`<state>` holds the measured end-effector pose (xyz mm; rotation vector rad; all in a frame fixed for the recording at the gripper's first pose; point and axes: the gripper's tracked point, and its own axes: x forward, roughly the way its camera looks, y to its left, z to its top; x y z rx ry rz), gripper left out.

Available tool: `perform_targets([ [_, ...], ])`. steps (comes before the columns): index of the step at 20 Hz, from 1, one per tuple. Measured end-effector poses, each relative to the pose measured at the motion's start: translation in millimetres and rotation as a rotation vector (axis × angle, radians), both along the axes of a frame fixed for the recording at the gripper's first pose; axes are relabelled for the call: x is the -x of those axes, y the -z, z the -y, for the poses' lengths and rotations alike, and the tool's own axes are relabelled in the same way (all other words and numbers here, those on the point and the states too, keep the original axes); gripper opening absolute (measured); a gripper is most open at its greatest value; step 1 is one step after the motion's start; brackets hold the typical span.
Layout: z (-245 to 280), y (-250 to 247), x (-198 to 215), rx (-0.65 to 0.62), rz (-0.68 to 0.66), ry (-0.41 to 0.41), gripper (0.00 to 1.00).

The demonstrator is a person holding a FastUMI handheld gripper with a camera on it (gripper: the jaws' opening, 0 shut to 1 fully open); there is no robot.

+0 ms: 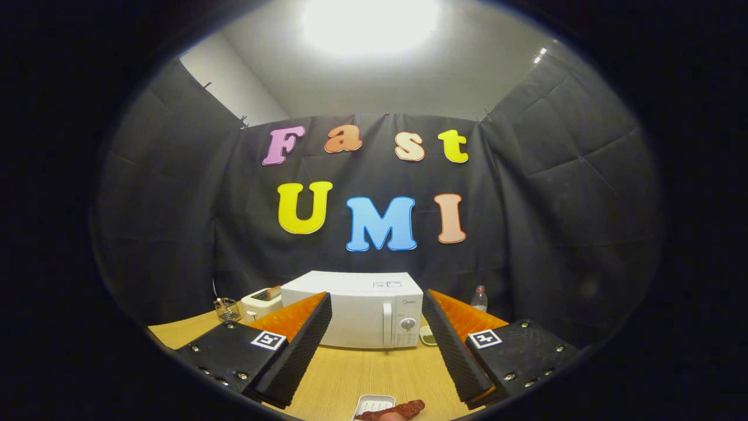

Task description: Open the microwave, put the food inside, and close the microwave door.

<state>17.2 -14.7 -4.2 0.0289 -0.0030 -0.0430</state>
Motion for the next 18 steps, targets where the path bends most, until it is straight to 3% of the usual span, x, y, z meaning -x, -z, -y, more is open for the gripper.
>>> perform_targets([
  [7,11,9,-47,0.002,-0.018,-0.023,0.98],
  [18,31,57,-173,-0.067,-0.074,-0.070,0.98],
])
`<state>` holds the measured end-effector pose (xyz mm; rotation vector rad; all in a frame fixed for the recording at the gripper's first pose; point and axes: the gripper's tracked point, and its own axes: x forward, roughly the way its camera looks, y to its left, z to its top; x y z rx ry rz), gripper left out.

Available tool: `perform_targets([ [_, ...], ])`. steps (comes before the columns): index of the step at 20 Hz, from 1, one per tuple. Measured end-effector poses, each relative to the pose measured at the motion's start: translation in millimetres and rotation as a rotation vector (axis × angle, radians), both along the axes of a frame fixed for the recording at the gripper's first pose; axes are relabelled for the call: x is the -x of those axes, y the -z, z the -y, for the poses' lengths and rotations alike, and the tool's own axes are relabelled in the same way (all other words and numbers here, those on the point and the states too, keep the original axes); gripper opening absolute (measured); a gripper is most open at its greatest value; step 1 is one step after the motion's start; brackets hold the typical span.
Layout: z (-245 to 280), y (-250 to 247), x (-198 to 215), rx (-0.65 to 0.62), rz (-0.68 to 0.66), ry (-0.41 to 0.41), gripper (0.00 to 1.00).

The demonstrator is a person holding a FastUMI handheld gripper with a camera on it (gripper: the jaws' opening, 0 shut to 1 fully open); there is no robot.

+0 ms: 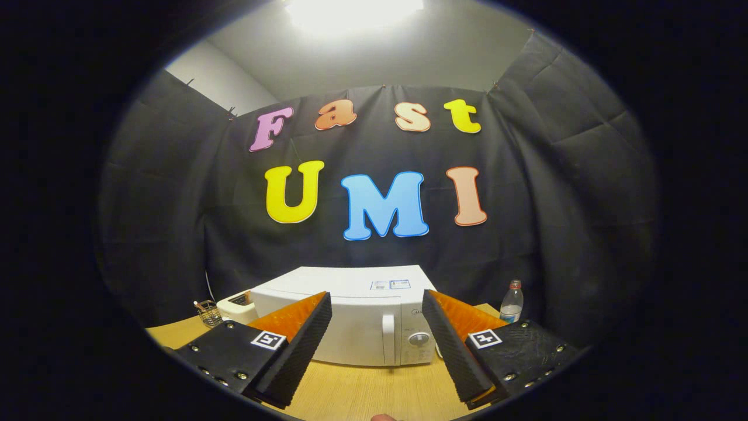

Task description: Open the microwave, put the food inside, and close the microwave door.

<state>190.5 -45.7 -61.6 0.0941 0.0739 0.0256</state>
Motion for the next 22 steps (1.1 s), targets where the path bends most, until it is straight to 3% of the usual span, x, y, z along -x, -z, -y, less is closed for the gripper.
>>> perform_targets([
  [8,10,58,-70,0.029,-0.075,-0.015,0.98],
  [17,0,138,-115,0.054,-0.231,-0.040,0.93],
  [19,-3,156,-116,0.054,-0.282,-0.042,0.67],
  [20,-5,159,-118,0.046,-0.297,-0.047,0.61],
  [21,-1,165,-126,0.054,-0.302,-0.029,0.60],
  [22,3,165,-125,0.060,-0.303,-0.008,0.50],
])
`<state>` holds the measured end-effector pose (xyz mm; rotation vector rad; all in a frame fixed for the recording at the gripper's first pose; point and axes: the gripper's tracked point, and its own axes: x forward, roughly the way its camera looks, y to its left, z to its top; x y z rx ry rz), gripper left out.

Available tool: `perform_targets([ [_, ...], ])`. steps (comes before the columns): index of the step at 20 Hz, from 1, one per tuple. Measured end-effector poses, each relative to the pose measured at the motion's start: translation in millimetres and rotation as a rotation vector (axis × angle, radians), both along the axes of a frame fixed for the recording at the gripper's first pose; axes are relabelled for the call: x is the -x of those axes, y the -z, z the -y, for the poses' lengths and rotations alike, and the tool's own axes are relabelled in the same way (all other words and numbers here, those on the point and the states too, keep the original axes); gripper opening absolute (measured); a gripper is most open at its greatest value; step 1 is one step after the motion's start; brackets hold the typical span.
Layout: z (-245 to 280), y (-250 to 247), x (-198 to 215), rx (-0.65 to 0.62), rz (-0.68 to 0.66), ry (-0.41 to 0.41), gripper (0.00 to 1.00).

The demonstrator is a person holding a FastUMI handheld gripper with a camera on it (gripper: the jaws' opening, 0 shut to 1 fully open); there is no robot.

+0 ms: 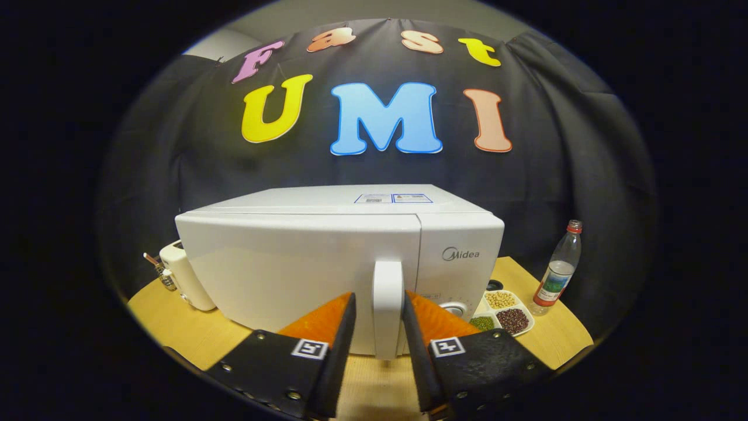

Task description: Open the microwave, put the food inside, and close the microwave door.

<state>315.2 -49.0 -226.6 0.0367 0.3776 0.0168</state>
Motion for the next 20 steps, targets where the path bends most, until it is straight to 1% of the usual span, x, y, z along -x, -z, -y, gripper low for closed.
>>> perform_targets([
  [1,0,-2,-1,-0.014,-0.003,0.006,0.41],
  [2,0,1,-2,-0.028,-0.016,0.012,0.37],
  [3,-1,6,-2,-0.036,-0.040,0.018,0.37],
  [4,1,-1,4,-0.038,-0.048,0.034,0.37],
  [5,5,11,-2,-0.030,-0.049,0.041,0.25],
  [7,1,7,0,-0.024,-0.050,0.036,0.25],
  [9,0,6,0,-0.033,-0.058,0.035,0.17],
  [12,0,7,4,-0.031,-0.085,0.017,0.17],
  [13,0,5,4,-0.018,-0.090,0.018,0.11],
  [14,0,7,7,-0.012,-0.107,0.016,0.10],
  [17,-6,2,33,0.037,-0.079,0.004,0.10],
  [20,-12,0,56,0.016,-0.100,0.014,0.10],
])
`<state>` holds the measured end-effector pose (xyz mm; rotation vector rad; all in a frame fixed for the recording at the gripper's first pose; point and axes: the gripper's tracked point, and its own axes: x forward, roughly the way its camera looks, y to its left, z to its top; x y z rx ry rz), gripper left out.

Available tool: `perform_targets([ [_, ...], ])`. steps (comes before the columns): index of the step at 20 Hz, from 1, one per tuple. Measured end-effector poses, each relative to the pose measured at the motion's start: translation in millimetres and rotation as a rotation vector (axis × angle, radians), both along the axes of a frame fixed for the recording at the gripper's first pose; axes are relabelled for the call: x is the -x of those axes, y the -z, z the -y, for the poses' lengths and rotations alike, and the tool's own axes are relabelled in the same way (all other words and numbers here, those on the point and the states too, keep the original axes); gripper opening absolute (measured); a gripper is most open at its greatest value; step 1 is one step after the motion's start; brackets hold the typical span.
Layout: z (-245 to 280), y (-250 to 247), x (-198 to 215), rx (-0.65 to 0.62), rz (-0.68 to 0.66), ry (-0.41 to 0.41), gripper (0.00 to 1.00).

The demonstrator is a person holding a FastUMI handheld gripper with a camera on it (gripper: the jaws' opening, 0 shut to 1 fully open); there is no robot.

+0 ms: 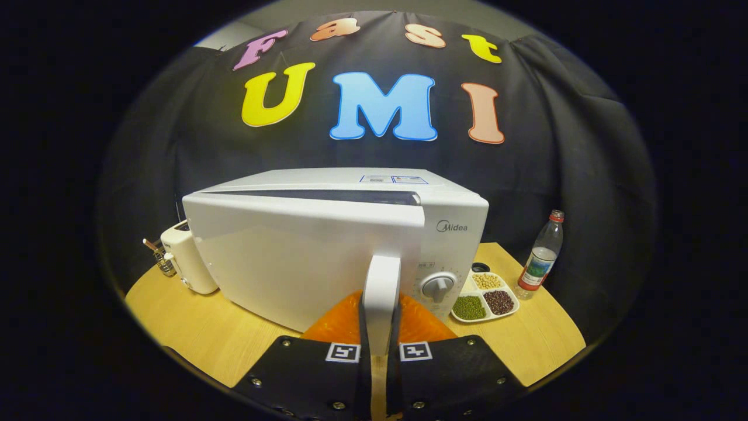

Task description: Open the microwave, put the food inside, and close the microwave door.

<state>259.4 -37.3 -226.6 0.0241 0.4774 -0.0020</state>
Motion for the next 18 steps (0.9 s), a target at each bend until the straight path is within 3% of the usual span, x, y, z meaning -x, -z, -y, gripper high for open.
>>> perform_targets([
  [10,-52,-13,92,-0.058,-0.036,-0.005,0.19],
  [18,-115,-24,153,-0.117,-0.046,-0.019,0.20],
])
